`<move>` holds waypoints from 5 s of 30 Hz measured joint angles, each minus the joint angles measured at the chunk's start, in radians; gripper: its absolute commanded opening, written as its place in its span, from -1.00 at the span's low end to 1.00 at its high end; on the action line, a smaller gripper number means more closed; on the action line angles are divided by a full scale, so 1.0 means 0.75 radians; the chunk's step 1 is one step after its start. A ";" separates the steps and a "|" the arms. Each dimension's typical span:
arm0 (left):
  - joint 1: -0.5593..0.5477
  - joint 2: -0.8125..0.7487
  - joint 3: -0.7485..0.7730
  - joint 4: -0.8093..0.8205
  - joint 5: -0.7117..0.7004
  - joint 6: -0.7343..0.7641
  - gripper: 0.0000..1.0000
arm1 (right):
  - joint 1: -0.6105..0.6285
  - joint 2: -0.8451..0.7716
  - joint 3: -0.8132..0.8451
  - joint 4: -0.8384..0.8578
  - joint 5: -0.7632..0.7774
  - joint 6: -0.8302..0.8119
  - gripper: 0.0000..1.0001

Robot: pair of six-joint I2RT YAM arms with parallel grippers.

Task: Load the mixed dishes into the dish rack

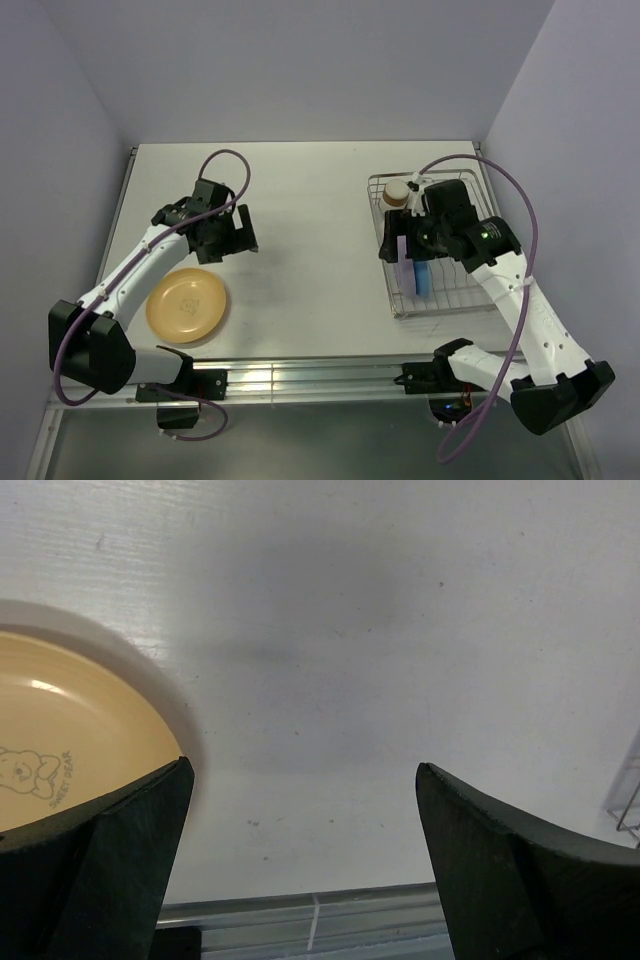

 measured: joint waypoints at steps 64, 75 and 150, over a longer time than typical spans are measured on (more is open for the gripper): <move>0.101 0.163 0.300 0.517 0.875 -0.506 -1.00 | 0.000 0.193 0.653 -0.131 -0.216 0.128 0.89; 0.112 0.022 0.323 1.728 0.968 -1.362 -1.00 | -0.039 0.218 0.635 0.253 -0.557 0.561 0.99; 0.208 -0.193 0.071 0.609 0.873 -0.865 0.99 | -0.473 0.291 1.120 0.109 -0.390 0.547 -1.00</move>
